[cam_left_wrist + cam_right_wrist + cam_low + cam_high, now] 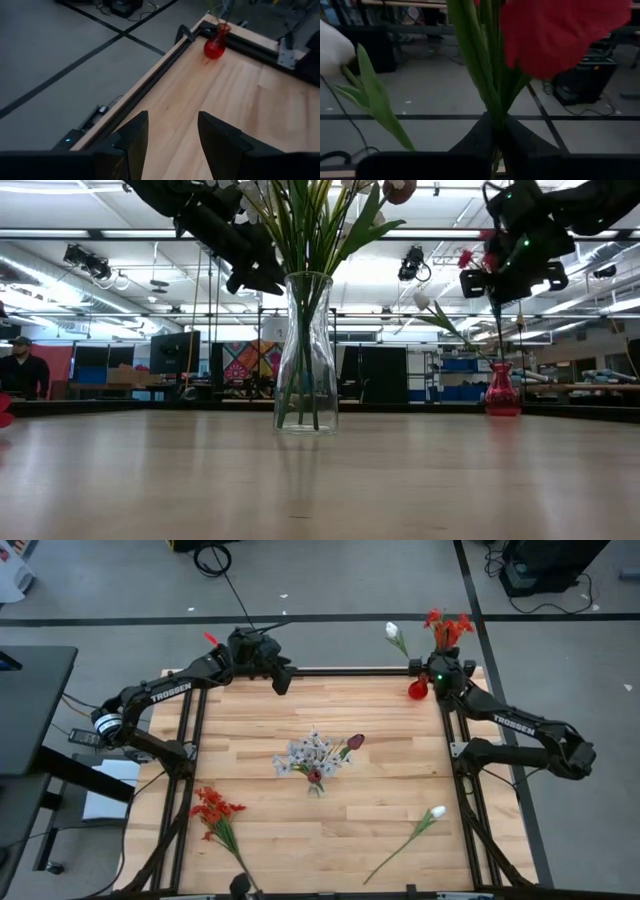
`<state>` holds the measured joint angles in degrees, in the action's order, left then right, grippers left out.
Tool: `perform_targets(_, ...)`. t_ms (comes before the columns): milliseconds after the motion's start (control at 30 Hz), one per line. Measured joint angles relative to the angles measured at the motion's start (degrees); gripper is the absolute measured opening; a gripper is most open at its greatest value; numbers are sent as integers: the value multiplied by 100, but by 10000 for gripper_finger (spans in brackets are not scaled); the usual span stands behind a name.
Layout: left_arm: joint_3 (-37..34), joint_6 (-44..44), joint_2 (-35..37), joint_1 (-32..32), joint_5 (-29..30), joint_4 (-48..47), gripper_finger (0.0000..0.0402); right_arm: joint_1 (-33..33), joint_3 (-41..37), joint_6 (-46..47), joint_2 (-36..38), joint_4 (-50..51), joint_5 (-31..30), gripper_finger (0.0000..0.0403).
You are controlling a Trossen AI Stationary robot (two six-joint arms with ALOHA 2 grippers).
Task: Sort flowers into vase by color
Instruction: Put the right orange flowers into the red vase
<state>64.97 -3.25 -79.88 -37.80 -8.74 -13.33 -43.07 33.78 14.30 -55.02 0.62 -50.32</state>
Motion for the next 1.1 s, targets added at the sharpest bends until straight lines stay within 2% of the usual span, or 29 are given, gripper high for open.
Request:
perform_targets(167, 0, 149, 0, -37, 234, -15, 176, 62, -1, 358, -222, 99, -46, 69)
perform_targets(300, 0, 132, 0, -160, 255, -140, 176, 42, 0, 1053, -315, 558, 786, 97)
perform_targets(533, 1, 178, 0, -295, 261, -704, 176, -52, 0, 2754, -281, 1909, 1709, 141)
perform_targets(633, 0, 248, 0, -291, 252, -955, 176, -61, 18, 3482, -127, 2460, 2058, 150)
perform_targets(767, 0, 263, 0, -291, 250, -1183, 176, -174, 435, 4510, 18, 3604, 2499, 152)
perform_targets(900, 0, 292, 0, -291, 221, -1294, 176, -212, 1047, 4614, 48, 4401, 2822, 153)
perform_targets(1100, 1, 255, 0, -291, 2, -1760, 176, -208, 1927, 4544, 61, 4739, 3681, 153)
